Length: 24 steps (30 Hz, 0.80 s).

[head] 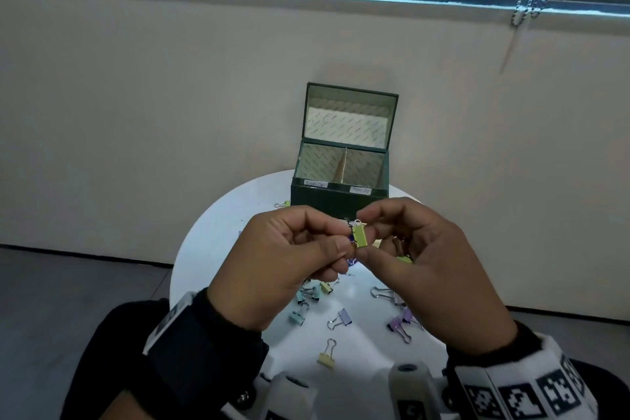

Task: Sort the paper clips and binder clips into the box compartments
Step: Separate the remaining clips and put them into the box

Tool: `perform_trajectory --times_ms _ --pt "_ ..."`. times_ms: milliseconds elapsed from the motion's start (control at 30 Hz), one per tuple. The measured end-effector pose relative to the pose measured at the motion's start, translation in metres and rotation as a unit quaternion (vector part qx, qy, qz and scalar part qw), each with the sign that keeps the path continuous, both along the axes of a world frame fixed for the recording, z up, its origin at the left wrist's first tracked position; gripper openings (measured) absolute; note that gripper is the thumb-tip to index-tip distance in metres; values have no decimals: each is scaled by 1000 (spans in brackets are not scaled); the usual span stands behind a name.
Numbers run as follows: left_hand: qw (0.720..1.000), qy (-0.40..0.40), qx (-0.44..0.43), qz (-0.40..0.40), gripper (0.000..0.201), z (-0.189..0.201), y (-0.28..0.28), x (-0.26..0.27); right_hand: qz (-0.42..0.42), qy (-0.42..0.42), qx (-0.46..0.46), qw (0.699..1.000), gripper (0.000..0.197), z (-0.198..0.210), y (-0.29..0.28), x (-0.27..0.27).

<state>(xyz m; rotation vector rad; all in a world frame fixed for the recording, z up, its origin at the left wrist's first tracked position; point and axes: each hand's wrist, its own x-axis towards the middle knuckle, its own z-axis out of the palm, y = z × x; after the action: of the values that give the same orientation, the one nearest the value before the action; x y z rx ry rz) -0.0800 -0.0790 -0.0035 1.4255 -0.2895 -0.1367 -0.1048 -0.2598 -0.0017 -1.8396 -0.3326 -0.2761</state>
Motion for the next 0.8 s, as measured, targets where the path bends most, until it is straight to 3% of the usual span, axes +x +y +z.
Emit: perform_trajectory --times_ms 100,233,400,467,667,800 --pt "1000 -3 17 -7 15 1 -2 -5 8 -6 3 1000 42 -4 -3 -5" --pt "997 -48 66 6 17 0 -1 -8 39 16 -1 999 29 -7 -8 -9" --pt "971 -143 188 34 19 0 1 -13 15 28 -23 999 3 -8 -13 -7" --pt "957 -167 237 31 21 1 2 -14 22 36 -49 998 11 -9 -13 -8" --pt "947 -146 285 -29 19 -3 4 -12 31 127 39 991 5 -8 -11 -8" --pt "943 -129 304 -38 22 -11 7 -7 -7 132 137 982 18 -1 -14 -3"
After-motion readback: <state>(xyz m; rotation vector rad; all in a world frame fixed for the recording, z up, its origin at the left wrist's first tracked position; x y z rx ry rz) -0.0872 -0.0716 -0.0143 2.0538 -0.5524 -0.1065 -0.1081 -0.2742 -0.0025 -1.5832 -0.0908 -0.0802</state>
